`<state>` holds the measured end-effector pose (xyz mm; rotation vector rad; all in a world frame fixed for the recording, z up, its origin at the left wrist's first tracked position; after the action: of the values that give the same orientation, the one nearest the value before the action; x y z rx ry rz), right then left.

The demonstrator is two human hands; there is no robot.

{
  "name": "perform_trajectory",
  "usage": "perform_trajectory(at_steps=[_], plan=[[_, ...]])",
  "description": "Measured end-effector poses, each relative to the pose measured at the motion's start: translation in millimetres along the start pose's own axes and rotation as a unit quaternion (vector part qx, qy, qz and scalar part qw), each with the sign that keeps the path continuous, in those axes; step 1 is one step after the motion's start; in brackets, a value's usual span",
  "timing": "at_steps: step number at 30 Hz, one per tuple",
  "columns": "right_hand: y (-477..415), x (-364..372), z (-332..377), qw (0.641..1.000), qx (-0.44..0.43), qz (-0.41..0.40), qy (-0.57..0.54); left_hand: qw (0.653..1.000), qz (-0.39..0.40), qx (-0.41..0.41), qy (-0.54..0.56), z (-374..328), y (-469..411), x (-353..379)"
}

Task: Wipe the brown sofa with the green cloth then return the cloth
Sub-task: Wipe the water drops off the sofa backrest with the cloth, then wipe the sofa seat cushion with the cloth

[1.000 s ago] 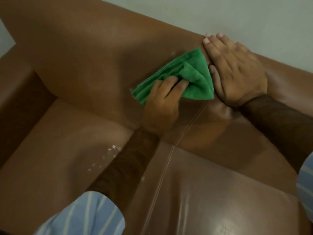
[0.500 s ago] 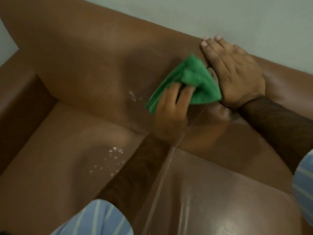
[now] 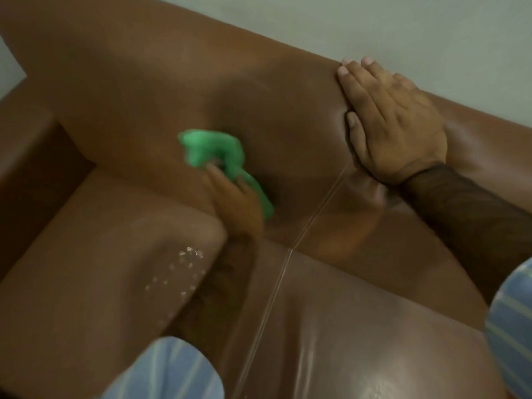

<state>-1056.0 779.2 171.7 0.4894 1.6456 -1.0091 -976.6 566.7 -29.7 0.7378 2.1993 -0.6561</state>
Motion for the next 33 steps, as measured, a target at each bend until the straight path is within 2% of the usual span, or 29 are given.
perform_trajectory(at_steps=[2, 4, 5, 7, 9, 10, 12, 14, 17, 21, 23, 26, 29, 31, 33], plan=[[1, 0, 0, 1.000, 0.006, -0.003, -0.016, 0.990, 0.085, 0.071, 0.086, -74, 58, -48], [1, 3, -1, 1.000, 0.003, 0.005, -0.006, 0.974, 0.154, 0.146, 0.081, -71, 76, -28], [1, 6, -4, 1.000, 0.009, 0.005, -0.001, 0.970, 0.143, 0.186, 0.055, -61, 64, -24], [2, 6, -3, 1.000, 0.011, 0.015, 0.002, 0.968, 0.146, 0.204, 0.000, -33, 39, -16], [2, 4, -4, 1.000, 0.012, 0.017, -0.004, 0.992, 0.070, 0.106, -0.008, 14, -3, -24], [1, 5, -3, 1.000, 0.016, 0.018, -0.005, 0.999, 0.036, 0.004, 0.002, 45, -31, -29], [1, 7, -2, 1.000, 0.013, 0.014, -0.002, 0.983, 0.038, -0.177, 0.015, 87, -59, -29], [3, 8, -4, 1.000, 0.018, 0.022, 0.004, 0.970, 0.052, -0.234, 0.034, 90, -57, -21], [1, 5, -4, 1.000, 0.016, 0.016, 0.005, 0.958, 0.092, -0.259, 0.081, 54, -6, -13], [3, 2, -3, 0.999, 0.027, 0.018, 0.005, 0.957, 0.155, -0.160, 0.185, -23, 55, -14], [4, 0, 3, 0.999, 0.032, 0.028, 0.007, 0.944, 0.181, -0.167, 0.221, -30, 62, -14], [9, -5, 8, 0.995, 0.100, -0.006, -0.006, 0.900, 0.235, -0.241, 0.278, -12, 60, -12], [22, -8, 19, 0.977, 0.200, -0.059, -0.041, 0.857, 0.241, -0.280, 0.359, 15, 47, -25], [40, -4, 41, 0.968, 0.235, -0.070, -0.046, 0.866, 0.238, -0.270, 0.347, 49, 29, -40], [74, 16, 73, 0.968, 0.229, -0.060, -0.078, 0.877, 0.229, -0.253, 0.339, 91, 9, -59]])
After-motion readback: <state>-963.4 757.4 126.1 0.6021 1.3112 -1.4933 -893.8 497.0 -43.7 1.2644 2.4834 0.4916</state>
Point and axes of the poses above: each hand's wrist, its own y-axis away from the middle knuckle, its own x-axis out of the palm, z = x × y, the point moved 9 cm from there along -y, towards the middle knuckle, and after that the axes turned 12 degrees about -y, right-handed, at the moved point
